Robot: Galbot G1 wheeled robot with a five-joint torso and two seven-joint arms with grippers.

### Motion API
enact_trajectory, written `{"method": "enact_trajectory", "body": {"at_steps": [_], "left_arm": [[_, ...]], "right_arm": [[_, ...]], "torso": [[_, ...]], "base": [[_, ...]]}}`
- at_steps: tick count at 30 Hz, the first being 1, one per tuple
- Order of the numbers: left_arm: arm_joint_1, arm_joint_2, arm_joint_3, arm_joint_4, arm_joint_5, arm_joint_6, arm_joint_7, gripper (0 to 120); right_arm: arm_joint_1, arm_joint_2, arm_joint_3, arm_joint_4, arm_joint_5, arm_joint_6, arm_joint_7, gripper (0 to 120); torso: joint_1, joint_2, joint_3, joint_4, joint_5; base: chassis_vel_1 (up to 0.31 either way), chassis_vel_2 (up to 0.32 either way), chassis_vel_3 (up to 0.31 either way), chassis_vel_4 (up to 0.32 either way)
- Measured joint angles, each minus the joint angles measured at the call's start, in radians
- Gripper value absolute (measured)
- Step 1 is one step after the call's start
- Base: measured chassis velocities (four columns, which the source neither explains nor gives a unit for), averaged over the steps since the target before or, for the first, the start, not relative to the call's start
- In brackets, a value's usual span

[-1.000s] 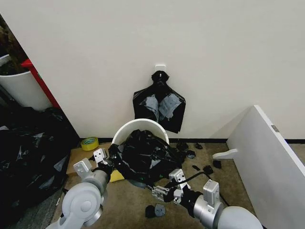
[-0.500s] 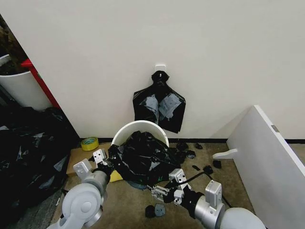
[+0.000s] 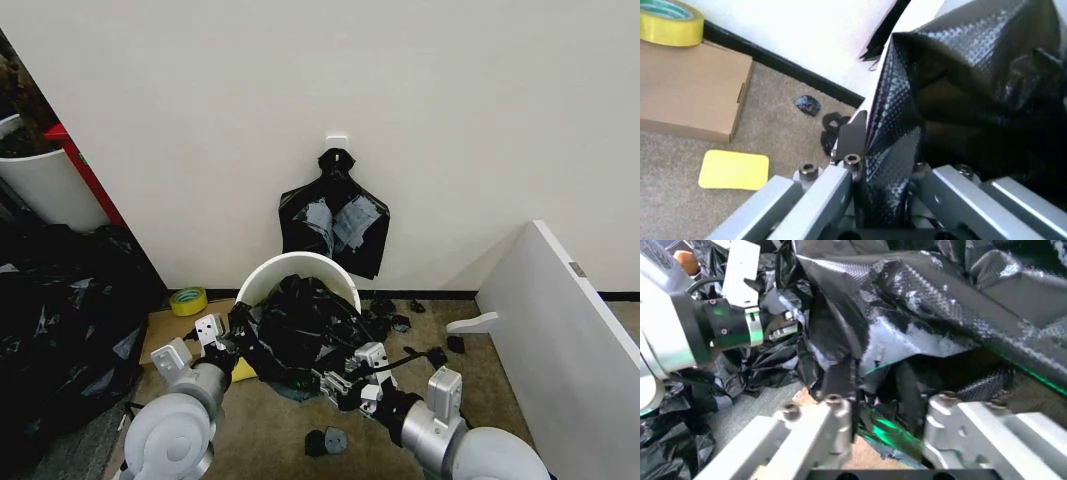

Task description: Place the garbage bag over the trash bin.

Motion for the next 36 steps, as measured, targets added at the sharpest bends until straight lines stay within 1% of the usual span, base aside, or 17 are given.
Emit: {"method": "enact_trajectory", "body": {"at_steps": [4,11,13,17,18,19,22,25,26,28,30,33,36], "left_arm": [[0.01,0.005,-0.001,-0.003,0.013,-0.002,0.005,1],[0.016,0.006,0.0,-0.002,0.031,-0.002,0.014,1],[0.025,0.007,0.003,0.003,0.053,-0.002,0.026,1],[0.065,0.011,0.018,0.014,0.148,-0.002,0.083,1],[0.076,0.012,0.024,0.015,0.173,-0.003,0.099,1],[0.076,0.012,0.024,0.015,0.173,-0.003,0.099,1],[0.105,0.011,0.038,0.015,0.26,-0.007,0.155,1],[0.125,0.012,0.046,0.017,0.355,-0.017,0.208,1],[0.125,0.012,0.046,0.017,0.355,-0.017,0.208,1],[0.145,0.015,0.048,0.014,0.413,-0.026,0.24,1],[0.154,0.016,0.048,0.009,0.444,-0.033,0.257,1],[0.157,0.018,0.047,0.005,0.449,-0.035,0.265,1],[0.159,0.019,0.047,0.004,0.449,-0.036,0.269,1]], "right_arm": [[0.001,-0.007,0.0,0.006,0.007,-0.002,-0.002,0],[0.002,-0.011,0.004,0.018,0.035,0.003,-0.008,0],[0.005,-0.011,0.009,0.03,0.066,0.016,-0.022,0],[0.041,-0.002,0.02,0.047,0.14,0.06,-0.063,0],[0.055,0.001,0.02,0.048,0.16,0.071,-0.065,0],[0.055,0.001,0.02,0.048,0.16,0.071,-0.065,0],[0.102,0.023,0.023,0.048,0.228,0.107,-0.061,0],[0.14,0.05,0.025,0.036,0.269,0.132,-0.015,0],[0.14,0.05,0.025,0.036,0.269,0.132,-0.015,0],[0.17,0.065,0.023,0.016,0.288,0.143,0.029,0],[0.196,0.078,0.02,-0.006,0.297,0.15,0.086,0],[0.225,0.092,0.02,-0.031,0.31,0.162,0.146,0],[0.233,0.092,0.023,-0.042,0.311,0.163,0.162,0]], "torso": [[0.0,0.0,0.0,0.0,-0.0001],[0.0,0.0,0.0,0.0,0.0],[0.0,0.0,0.0,-0.0001,-0.0001],[0.0,0.0,0.0,0.0,-0.0001],[0.0,0.0,0.0,0.0001,-0.0001],[0.0,0.0,0.0,0.0001,-0.0001],[0.0,0.0,0.0,0.0002,-0.0001],[0.0,0.0,0.0,-0.0001,-0.0002],[0.0,0.0,0.0,-0.0001,-0.0002],[0.0,0.0,0.0,0.0003,0.0],[0.0,0.0,0.0,0.0001,-0.0001],[0.0,0.0,0.0,0.0,0.0],[0.0,0.0,0.0,0.0001,0.0]], "base": [[0.0,0.0,0.0,0.0],[0.0,0.0,0.0,0.0],[0.0,0.0,0.0,0.0],[0.0,0.0,0.0,0.0],[0.0,0.0,0.0,0.0],[0.0,0.0,0.0,0.0],[0.0,0.0,0.0,0.0],[0.0,0.0,0.0,0.0],[0.0,0.0,0.0,0.0],[0.0,0.0,0.0,0.0],[0.0,0.0,0.0,0.0],[0.0,0.0,0.0,0.0],[0.0,0.0,0.0,0.0]]}}
